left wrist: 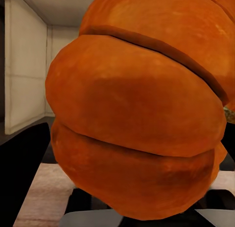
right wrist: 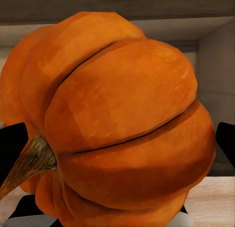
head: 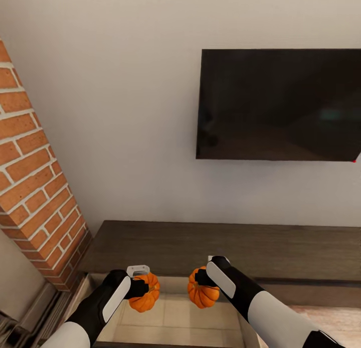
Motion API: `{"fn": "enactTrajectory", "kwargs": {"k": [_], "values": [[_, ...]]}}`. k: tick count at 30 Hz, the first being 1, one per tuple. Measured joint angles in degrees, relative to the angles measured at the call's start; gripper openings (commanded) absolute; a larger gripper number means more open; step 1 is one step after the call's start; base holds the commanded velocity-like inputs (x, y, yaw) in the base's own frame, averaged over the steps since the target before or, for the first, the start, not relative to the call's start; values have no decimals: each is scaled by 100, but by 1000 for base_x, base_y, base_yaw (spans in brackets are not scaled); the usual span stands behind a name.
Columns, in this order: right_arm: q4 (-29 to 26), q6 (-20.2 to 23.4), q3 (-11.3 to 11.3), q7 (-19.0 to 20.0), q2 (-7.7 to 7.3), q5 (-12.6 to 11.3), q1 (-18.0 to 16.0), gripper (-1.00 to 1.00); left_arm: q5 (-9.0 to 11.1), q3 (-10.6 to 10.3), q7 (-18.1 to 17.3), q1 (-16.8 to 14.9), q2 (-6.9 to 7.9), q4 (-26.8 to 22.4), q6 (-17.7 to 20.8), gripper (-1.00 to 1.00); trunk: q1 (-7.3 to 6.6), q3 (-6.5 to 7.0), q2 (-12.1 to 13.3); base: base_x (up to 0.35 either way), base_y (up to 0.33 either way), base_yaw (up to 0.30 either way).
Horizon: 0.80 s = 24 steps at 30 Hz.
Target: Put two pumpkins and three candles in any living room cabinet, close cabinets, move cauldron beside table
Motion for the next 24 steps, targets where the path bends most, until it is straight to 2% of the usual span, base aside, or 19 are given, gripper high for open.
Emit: {"fn": "enactTrajectory", "kwargs": {"k": [24], "values": [[-3,-3,0,0,9,-2,0,-100,-4,4,-13,0,56,-9,9,-100,527,-406,-963,0,0,-25]]}}
